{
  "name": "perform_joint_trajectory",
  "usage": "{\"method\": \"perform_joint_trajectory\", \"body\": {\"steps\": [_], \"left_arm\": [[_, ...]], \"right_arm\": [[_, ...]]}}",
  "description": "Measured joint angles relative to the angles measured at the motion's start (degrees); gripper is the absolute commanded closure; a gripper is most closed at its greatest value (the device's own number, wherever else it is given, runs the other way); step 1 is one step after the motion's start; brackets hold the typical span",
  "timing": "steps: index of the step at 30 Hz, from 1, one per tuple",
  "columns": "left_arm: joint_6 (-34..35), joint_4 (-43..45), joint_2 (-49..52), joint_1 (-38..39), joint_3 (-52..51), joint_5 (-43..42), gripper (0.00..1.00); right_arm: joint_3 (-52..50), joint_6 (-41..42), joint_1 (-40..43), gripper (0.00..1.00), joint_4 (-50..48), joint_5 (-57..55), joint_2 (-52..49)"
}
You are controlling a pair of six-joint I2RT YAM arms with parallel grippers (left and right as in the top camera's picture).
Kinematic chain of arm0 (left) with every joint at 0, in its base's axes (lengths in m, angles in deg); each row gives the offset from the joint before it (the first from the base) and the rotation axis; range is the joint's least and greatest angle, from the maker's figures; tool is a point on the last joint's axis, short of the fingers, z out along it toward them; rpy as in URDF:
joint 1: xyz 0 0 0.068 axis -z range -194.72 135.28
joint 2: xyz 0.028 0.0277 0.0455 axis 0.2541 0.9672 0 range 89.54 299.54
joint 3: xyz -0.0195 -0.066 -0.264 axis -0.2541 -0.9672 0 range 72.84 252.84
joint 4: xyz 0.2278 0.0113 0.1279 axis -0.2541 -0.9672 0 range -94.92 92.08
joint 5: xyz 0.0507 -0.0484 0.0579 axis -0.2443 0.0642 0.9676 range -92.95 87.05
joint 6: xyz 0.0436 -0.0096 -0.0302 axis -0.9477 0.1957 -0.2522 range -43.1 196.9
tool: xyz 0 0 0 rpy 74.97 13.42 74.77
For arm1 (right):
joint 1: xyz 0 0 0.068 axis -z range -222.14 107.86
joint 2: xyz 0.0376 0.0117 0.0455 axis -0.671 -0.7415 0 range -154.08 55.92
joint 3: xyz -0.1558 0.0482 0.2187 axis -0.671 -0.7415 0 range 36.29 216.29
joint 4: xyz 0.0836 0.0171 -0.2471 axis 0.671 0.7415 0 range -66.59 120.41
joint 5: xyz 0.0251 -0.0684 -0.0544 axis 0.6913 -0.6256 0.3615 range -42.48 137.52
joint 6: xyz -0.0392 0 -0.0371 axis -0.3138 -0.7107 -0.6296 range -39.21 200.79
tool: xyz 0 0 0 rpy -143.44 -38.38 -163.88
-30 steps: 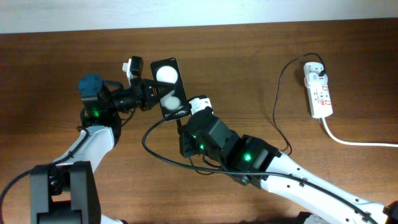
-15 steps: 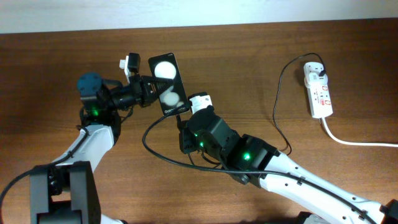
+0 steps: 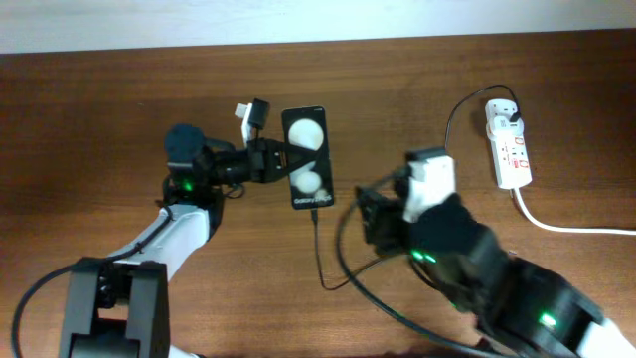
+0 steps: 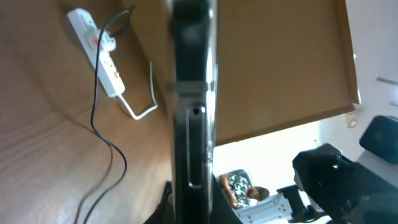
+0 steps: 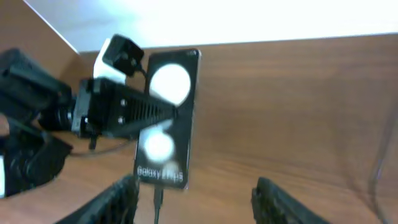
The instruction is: Plug charger to phone and switch on socket
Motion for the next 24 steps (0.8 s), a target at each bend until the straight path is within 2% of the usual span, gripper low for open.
{"method": "perform_joint_trajectory", "body": {"steps": [2,4,8,10,12,14,17,24], "left_arm": [[-2.45,-0.96,0.00,2.64,0.00,3.98,1.00],[-6.40,-8.02,-0.02,5.11,0.44,9.07,1.00],[-20.09,-36.37,0.15,7.69,6.97,20.41,1.00],[-28.46,-48.26,1.64,8.98,14.47,25.00,1.00],[-34.93,-55.65,5.46,9.94,23.17,27.04,1.00],[-38.16,-59.32,10.32,10.16,28.89,26.88,1.00],[-40.70,-60.11,20.68,10.14,33.90,22.93,1.00],[-41.42,-60.70,30.01,10.14,34.58,21.92,1.00]], "right_arm": [[0.00,-0.02,0.00,0.33,5.05,-0.59,5.46],[0.04,0.07,0.00,0.31,8.02,-0.72,10.78],[0.31,0.15,0.00,0.30,14.23,-1.33,19.43],[0.33,0.20,0.00,0.30,17.27,-1.92,21.18],[0.37,0.17,0.00,0.30,19.06,-2.16,21.33],[0.37,0.17,0.00,0.30,19.21,-2.19,21.33],[0.37,0.20,0.00,0.29,19.76,-2.19,21.33],[0.37,0.26,0.00,0.29,22.01,-2.19,21.35]]}}
